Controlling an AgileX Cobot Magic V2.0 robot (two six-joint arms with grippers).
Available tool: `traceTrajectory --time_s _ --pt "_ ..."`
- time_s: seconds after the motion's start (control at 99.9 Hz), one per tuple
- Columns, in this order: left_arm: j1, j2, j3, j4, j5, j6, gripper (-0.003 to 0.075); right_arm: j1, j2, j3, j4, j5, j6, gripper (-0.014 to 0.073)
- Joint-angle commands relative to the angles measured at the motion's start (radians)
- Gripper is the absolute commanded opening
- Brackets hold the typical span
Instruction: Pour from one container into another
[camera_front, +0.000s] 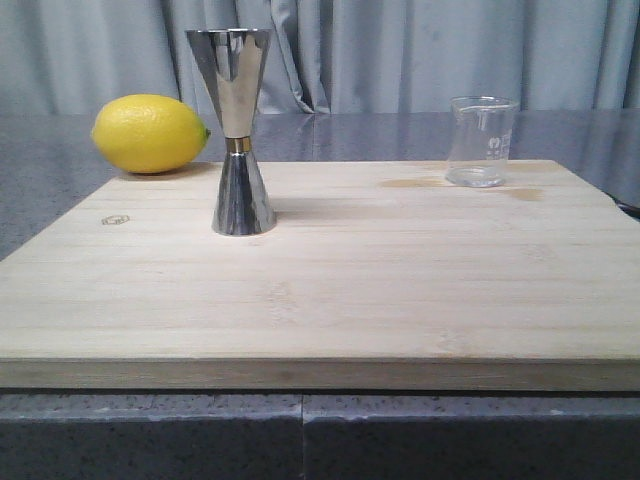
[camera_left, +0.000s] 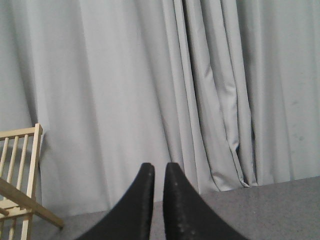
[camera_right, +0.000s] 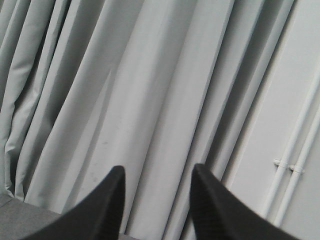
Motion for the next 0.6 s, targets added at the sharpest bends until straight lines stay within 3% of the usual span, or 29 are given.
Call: traceTrajectory --time_s 0.0,0.2,0.591 --pt "0.001 -0.026 0.018 -0.037 0.0 -0.013 -0.0019 -0.007 -0.035 0.019 -0.013 0.012 0.003 0.0118" --pt "0.001 -0.095 0.135 -0.039 0.024 -0.013 -0.0019 -0.007 -0.152 0.119 -0.037 0.012 0.003 -0.0048" --pt "0.001 -0.274 0.374 -0.041 0.054 -0.013 -0.0019 -0.007 -0.348 0.334 -0.04 -0.05 0.003 -0.0057"
